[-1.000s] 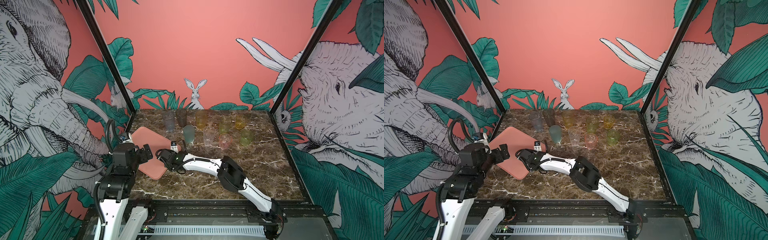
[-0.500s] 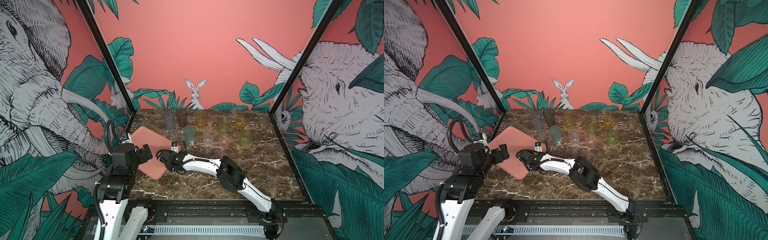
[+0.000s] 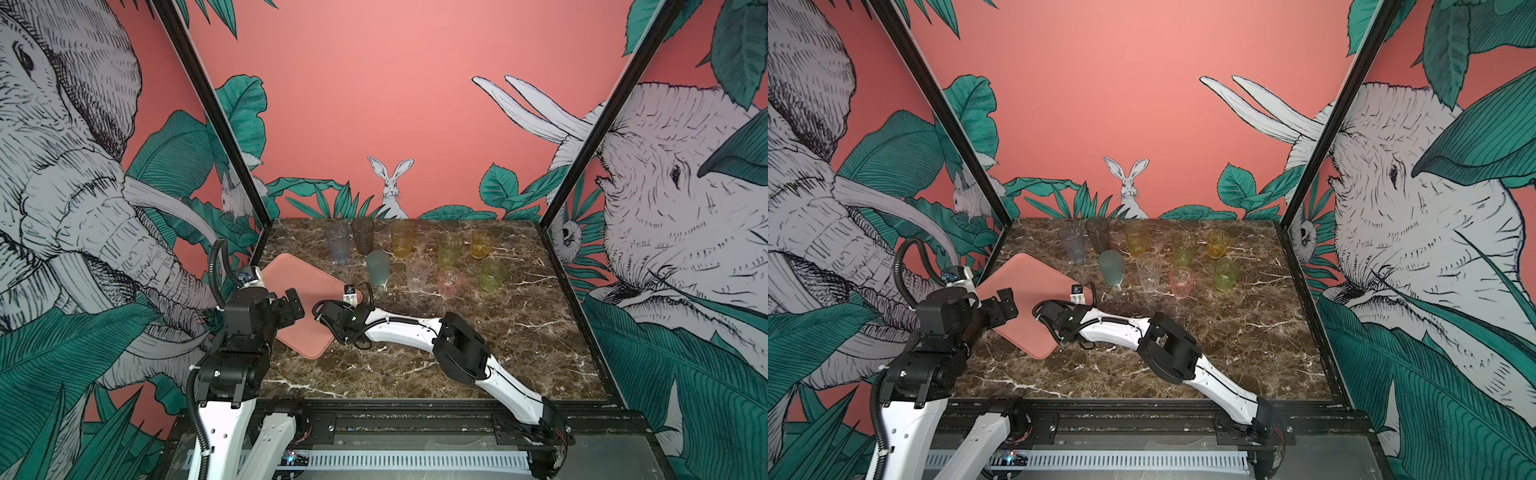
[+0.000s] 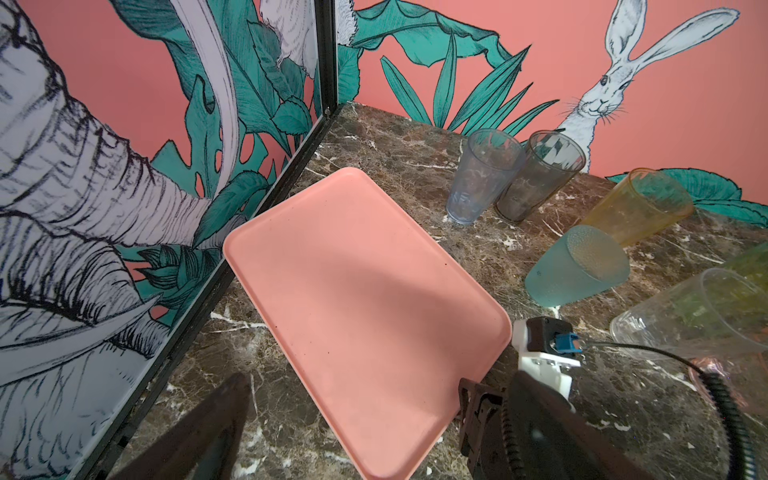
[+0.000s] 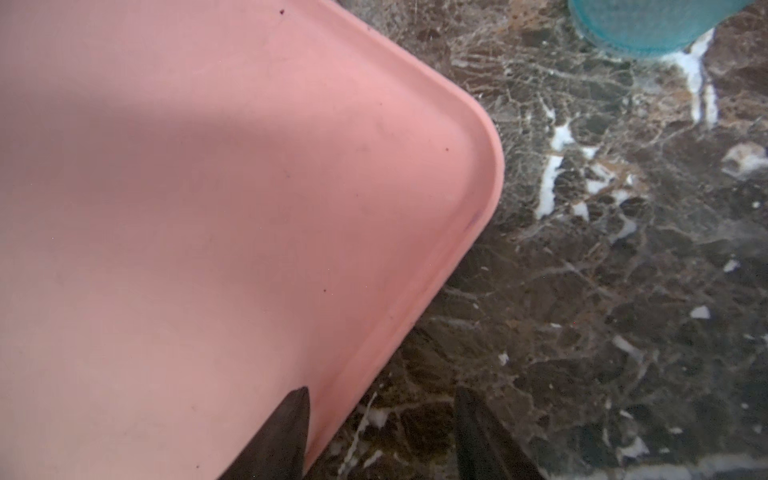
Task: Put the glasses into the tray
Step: 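Grip the pink tray's rim with the right gripper, then drag the pink tray with the right gripper toward the table centre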
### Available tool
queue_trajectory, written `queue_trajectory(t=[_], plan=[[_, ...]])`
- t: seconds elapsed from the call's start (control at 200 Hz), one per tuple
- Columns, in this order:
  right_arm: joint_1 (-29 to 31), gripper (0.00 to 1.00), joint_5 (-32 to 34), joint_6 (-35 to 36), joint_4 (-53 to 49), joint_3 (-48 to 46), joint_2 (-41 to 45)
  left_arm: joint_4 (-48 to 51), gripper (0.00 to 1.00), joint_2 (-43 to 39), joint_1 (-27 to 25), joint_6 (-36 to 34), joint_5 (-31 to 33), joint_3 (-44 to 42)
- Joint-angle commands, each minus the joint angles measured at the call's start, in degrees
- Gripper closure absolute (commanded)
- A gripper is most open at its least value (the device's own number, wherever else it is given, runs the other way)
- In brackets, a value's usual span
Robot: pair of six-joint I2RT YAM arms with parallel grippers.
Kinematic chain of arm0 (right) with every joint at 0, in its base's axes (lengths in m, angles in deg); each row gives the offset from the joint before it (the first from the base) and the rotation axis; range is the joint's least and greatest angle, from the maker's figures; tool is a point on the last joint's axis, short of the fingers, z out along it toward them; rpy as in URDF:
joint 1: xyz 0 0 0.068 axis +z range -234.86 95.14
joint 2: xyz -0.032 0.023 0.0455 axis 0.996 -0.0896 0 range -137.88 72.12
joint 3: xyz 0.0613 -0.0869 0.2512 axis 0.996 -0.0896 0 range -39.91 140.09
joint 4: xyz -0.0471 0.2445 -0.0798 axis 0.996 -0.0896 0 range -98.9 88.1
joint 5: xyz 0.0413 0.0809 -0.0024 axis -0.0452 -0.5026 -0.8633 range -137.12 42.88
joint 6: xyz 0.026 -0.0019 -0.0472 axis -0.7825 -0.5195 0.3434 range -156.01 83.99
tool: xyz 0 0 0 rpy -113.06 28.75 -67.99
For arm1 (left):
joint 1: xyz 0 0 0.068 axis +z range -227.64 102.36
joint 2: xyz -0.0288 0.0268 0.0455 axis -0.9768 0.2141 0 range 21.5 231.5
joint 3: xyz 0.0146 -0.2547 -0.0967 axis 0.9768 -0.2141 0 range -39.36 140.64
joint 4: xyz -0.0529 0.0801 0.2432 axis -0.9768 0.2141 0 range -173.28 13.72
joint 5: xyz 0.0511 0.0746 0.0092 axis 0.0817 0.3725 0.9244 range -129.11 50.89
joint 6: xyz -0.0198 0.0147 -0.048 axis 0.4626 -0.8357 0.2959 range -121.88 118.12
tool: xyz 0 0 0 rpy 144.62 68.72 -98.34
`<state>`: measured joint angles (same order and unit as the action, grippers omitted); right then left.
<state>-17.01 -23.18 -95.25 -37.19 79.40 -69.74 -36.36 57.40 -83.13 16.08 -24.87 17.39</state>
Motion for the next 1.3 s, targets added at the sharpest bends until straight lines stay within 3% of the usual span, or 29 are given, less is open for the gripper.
queue_trajectory(t=[0.0, 0.465, 1.295], plan=[[0.1, 0.47, 1.9, -2.8, -2.8, -1.2, -0.3, 1.0, 0.03, -0.2, -0.2, -0.1, 0.7, -0.2], [-1.2, 0.64, 1.7, -3.1, -0.5, -8.9, 4.0, 0.3, 0.03, 0.7, -0.2, -0.4, 0.4, 0.4], [-5.1, 0.77, -3.1, 1.0, 5.9, -31.5, 18.1, 1.4, 0.04, -0.1, -0.1, 0.1, -0.3, 1.2]])
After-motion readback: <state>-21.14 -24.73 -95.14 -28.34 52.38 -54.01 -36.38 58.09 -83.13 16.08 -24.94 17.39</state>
